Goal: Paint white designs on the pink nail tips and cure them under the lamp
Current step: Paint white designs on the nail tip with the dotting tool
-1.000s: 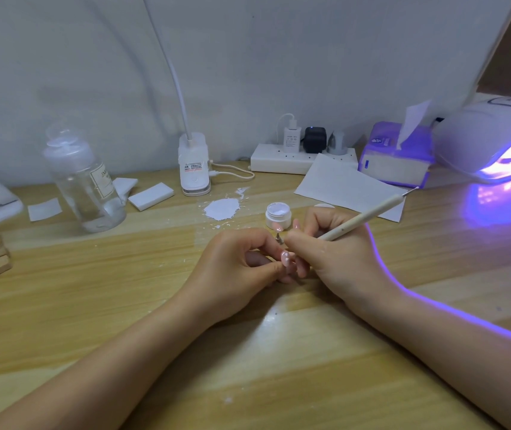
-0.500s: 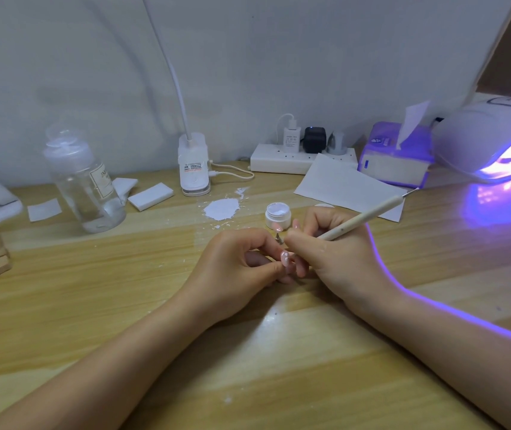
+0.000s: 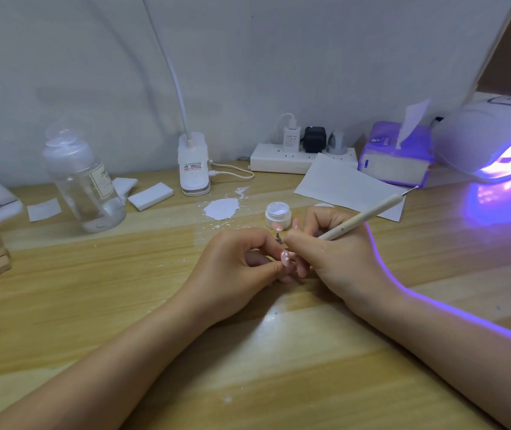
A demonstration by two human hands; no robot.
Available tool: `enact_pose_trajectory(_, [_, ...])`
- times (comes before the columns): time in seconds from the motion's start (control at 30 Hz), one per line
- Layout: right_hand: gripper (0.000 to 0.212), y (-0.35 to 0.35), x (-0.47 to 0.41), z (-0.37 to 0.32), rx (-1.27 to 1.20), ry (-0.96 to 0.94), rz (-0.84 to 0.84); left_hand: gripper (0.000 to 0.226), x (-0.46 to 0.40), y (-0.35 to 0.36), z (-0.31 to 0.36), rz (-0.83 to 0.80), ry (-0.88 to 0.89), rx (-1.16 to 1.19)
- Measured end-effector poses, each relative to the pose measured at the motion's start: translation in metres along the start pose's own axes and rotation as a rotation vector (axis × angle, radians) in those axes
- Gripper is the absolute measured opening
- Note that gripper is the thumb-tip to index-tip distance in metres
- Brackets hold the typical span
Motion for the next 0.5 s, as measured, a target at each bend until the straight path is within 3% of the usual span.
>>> enact_pose_trajectory(0.5, [0.043,-0.0002,0.0007,-0.0009,0.002,-0.010,-0.002,0.017,-0.0001,0.0000,0.0001,-0.002,0.005,0.001])
Point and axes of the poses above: each hand's wrist, its own x-axis away from the middle knuckle, its own y-axis out of the palm, z = x × y, the point moved 5 cm from there along -x, towards the middle knuckle, and after that the axes turned 8 degrees about y, right-handed, at the moved point
